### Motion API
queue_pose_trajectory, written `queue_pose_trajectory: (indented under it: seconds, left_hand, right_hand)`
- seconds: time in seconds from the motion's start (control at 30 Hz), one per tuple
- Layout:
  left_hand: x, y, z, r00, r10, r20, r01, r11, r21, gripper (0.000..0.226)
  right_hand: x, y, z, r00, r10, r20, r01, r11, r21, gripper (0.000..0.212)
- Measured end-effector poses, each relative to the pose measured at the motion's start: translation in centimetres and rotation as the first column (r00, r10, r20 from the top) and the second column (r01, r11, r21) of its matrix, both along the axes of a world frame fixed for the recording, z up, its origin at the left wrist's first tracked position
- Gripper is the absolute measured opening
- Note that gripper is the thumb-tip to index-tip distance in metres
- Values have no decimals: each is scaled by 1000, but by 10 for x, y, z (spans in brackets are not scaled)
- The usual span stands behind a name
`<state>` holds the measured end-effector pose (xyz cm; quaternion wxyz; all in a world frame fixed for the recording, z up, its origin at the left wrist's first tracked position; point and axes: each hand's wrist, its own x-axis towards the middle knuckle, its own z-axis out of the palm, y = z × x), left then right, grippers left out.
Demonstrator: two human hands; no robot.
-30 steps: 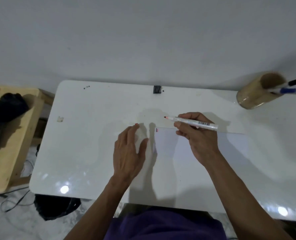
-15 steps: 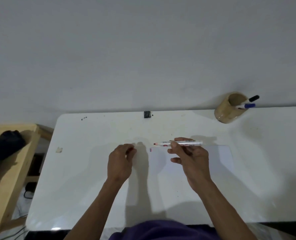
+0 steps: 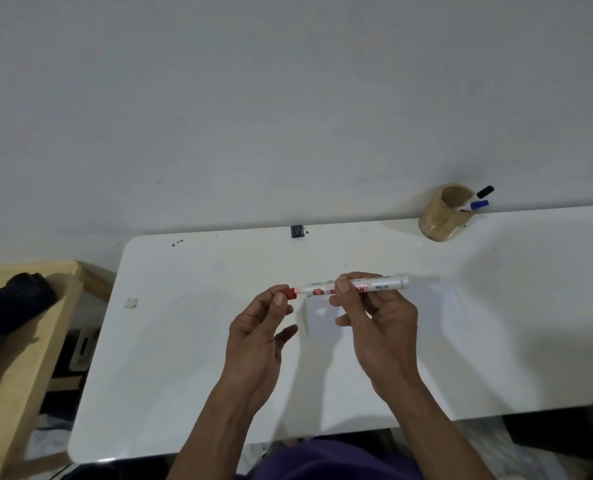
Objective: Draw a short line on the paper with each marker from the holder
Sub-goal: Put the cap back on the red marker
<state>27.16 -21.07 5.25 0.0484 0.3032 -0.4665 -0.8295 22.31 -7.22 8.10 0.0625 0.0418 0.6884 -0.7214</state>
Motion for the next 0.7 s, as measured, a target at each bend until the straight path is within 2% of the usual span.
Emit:
queue_pose_trajectory:
  seconds: [0.2, 0.27, 0.4, 0.57, 0.7]
  left_hand:
    - [16, 0, -1, 1000, -24, -16, 25, 998, 61, 18]
    - [19, 0, -1, 999, -33, -25, 34, 997, 73, 17]
    - [19, 6, 2, 997, -64, -43, 66, 997, 37, 16]
    - [15, 14, 3, 996, -80, -41, 80, 997, -11, 19]
    - [7, 22, 0, 997, -77, -20, 76, 997, -18, 23]
  right_hand:
    - [20, -1, 3, 998, -54, -16, 54, 998, 12, 19]
    - [22, 0, 3, 997, -67, -24, 68, 997, 28, 19]
    - [24, 2, 1, 999, -43, -28, 45, 996, 77, 5]
    - [22, 5, -1, 999, -40, -26, 43, 994, 96, 6]
    - [17, 11, -1, 998, -58, -26, 60, 993, 103, 16]
